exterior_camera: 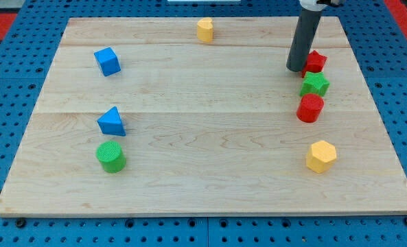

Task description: Slide the yellow hexagon diagonally to the red circle

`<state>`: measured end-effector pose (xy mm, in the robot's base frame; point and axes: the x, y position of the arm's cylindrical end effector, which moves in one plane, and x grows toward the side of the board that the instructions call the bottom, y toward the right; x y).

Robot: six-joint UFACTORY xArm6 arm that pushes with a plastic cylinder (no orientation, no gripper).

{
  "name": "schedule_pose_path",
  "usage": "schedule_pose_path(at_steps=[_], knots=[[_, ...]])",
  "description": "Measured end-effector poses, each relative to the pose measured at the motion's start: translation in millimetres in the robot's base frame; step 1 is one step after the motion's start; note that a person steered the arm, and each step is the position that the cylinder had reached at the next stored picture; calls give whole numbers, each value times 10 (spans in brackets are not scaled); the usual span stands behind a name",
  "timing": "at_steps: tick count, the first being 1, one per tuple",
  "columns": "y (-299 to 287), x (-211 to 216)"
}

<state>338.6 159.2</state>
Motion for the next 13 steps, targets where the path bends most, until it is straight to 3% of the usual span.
schedule_pose_path(at_steps=[2, 3, 4, 8, 10, 12, 13], knots=[[-1131, 30], [-471, 508], [-174, 587], [-138, 1093], [-353, 1887], [95, 2043], [78, 2410]])
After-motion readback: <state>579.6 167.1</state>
